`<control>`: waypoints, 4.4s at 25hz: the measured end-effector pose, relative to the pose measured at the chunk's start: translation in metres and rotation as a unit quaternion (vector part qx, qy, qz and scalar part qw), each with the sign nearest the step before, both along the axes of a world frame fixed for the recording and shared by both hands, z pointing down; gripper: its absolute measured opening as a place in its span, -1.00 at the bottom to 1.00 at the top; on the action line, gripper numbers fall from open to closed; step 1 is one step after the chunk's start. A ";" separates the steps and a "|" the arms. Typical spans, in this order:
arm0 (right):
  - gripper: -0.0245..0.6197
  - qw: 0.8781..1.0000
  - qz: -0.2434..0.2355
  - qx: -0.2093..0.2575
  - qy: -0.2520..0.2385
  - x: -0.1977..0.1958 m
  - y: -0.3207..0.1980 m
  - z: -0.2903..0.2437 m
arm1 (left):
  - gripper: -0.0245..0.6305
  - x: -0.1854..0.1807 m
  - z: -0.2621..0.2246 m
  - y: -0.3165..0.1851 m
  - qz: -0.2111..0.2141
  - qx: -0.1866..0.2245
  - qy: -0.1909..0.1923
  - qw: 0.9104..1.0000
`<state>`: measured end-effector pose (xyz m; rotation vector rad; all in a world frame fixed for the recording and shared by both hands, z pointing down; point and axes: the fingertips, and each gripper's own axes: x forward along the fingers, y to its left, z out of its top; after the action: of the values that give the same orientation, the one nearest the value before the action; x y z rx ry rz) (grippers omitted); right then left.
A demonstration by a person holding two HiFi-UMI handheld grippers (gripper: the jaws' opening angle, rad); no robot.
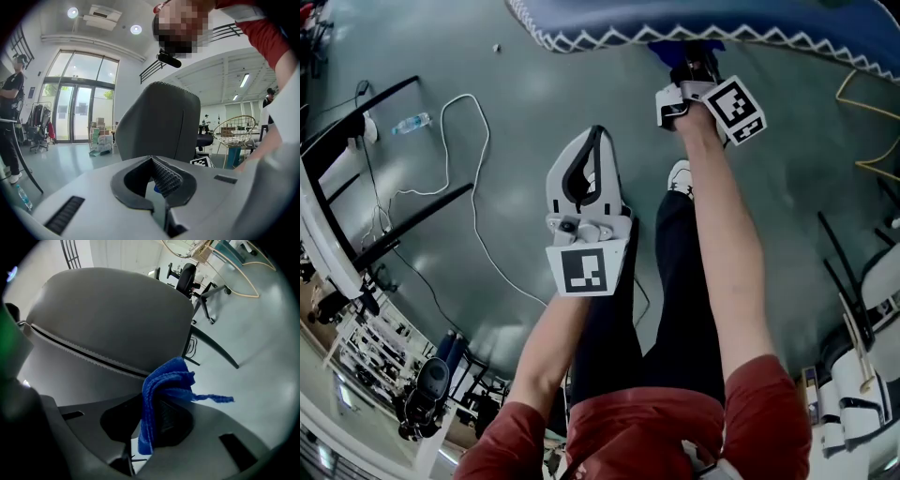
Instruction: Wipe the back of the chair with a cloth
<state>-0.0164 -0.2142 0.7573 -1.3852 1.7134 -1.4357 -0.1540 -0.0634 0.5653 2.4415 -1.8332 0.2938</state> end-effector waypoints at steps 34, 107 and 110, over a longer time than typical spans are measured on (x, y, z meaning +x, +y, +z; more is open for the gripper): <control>-0.73 0.998 -0.035 0.046 -0.019 -0.010 0.066 -0.263 | -0.88 0.001 -0.159 0.054 -0.019 0.018 -0.005 1.000; -0.73 0.999 -0.050 0.001 0.000 0.058 0.001 -0.066 | -0.88 0.071 -0.013 -0.021 -0.033 -0.010 0.011 0.999; -0.73 0.999 -0.043 0.008 -0.007 0.060 0.006 -0.096 | -0.88 0.071 -0.032 -0.021 -0.027 -0.007 0.005 1.000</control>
<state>0.0432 -0.2081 0.6610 -1.3044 1.7914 -1.4720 -0.0829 -0.0846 0.5329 2.3753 -1.8830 0.2888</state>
